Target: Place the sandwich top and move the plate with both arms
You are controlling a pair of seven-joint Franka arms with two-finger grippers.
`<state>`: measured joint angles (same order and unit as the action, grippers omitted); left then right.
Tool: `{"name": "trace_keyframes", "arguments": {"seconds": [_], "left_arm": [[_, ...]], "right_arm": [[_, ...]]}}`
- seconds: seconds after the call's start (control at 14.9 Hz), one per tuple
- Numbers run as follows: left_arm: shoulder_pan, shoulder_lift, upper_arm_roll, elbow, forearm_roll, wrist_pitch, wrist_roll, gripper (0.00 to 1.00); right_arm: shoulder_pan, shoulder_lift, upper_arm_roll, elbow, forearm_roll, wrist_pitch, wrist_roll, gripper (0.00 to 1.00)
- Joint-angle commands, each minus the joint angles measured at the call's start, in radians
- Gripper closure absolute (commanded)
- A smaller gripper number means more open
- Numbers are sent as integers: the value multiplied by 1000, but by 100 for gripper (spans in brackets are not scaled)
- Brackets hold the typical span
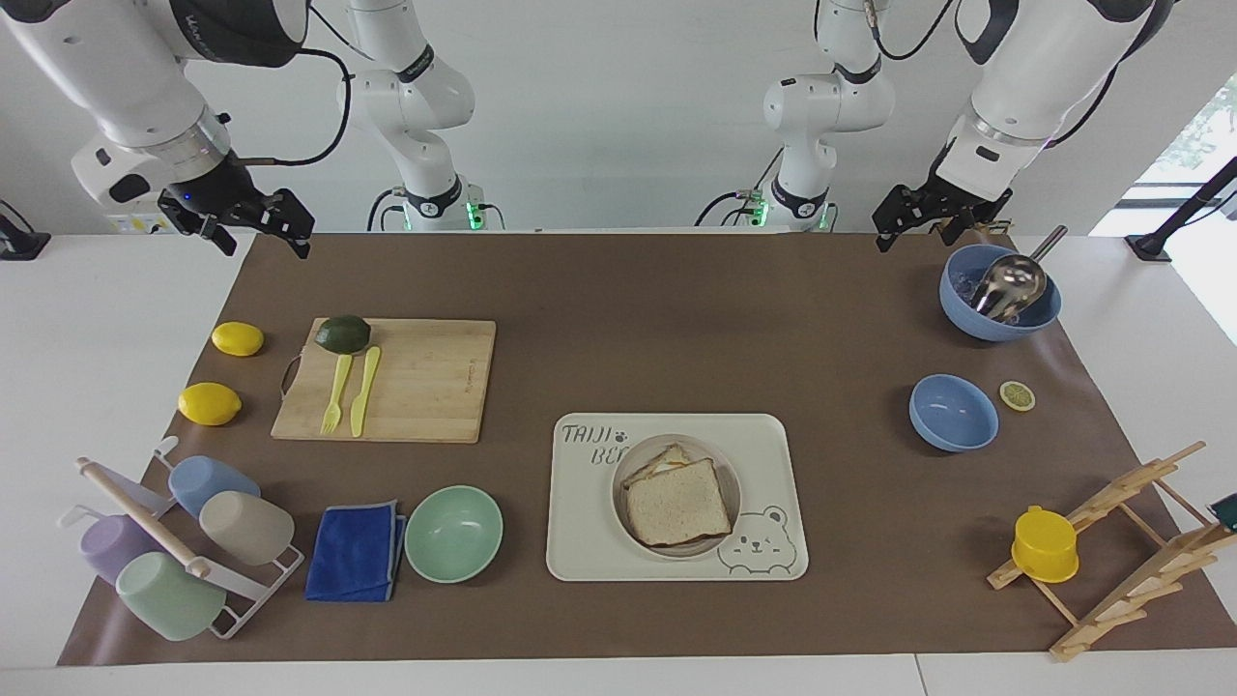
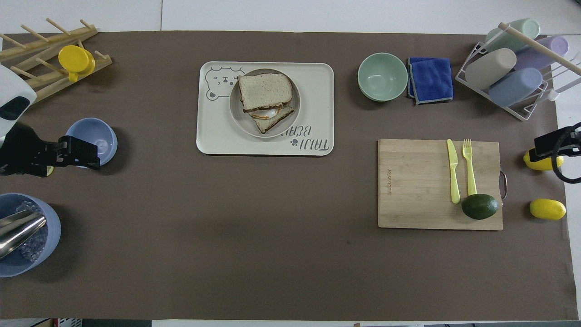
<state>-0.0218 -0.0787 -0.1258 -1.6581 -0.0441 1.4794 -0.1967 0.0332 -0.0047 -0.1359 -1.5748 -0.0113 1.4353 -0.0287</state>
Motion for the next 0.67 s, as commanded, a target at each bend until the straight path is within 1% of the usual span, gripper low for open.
{"name": "trace_keyframes", "arguments": {"seconds": [0.0, 0.6], "left_arm": [[-9, 2, 18, 12, -5, -17, 16, 0], [-1, -1, 22, 6, -7, -19, 20, 0]], "right_arm": [[-7, -8, 4, -4, 11, 13, -28, 0], [-6, -8, 5, -4, 11, 13, -22, 0]]}}
